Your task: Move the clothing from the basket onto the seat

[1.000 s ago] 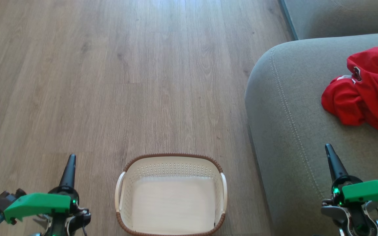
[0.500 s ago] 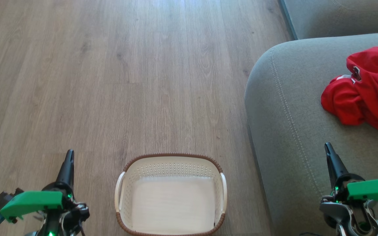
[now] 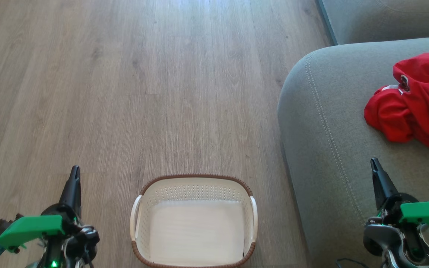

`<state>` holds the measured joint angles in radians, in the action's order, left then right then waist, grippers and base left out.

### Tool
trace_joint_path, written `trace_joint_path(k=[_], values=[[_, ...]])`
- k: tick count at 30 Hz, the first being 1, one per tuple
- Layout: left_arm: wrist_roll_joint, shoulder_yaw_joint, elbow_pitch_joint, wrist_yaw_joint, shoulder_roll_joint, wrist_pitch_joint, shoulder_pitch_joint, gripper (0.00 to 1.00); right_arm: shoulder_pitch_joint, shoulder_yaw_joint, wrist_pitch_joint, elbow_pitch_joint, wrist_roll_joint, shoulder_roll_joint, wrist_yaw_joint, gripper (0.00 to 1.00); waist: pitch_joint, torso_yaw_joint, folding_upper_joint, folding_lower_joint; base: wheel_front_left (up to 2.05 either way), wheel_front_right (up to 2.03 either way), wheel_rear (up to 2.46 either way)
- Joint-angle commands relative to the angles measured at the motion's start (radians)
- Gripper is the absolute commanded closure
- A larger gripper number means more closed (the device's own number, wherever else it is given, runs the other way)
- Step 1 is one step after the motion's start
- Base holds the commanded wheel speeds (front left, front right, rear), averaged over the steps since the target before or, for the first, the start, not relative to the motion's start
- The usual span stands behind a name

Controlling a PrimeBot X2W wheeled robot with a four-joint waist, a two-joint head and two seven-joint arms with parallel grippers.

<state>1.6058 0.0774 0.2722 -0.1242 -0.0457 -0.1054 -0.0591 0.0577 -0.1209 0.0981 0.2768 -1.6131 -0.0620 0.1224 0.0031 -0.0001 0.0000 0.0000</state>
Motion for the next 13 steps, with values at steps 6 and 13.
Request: trace_joint_path(k=[6, 13], values=[[0.002, 0.038, -0.027, -0.007, -0.005, -0.009, -0.049, 1.0, 0.049, 0.018, 0.007, -0.033, -0.004, 0.004, 0.008, 1.0, 0.0, 0.0, 0.0, 0.0, 0.0, 0.0, 0.0], [0.002, 0.038, -0.027, -0.007, -0.005, -0.009, -0.049, 1.0, 0.049, 0.017, 0.007, -0.033, -0.004, 0.004, 0.008, 1.0, 0.0, 0.0, 0.0, 0.0, 0.0, 0.0, 0.0]])
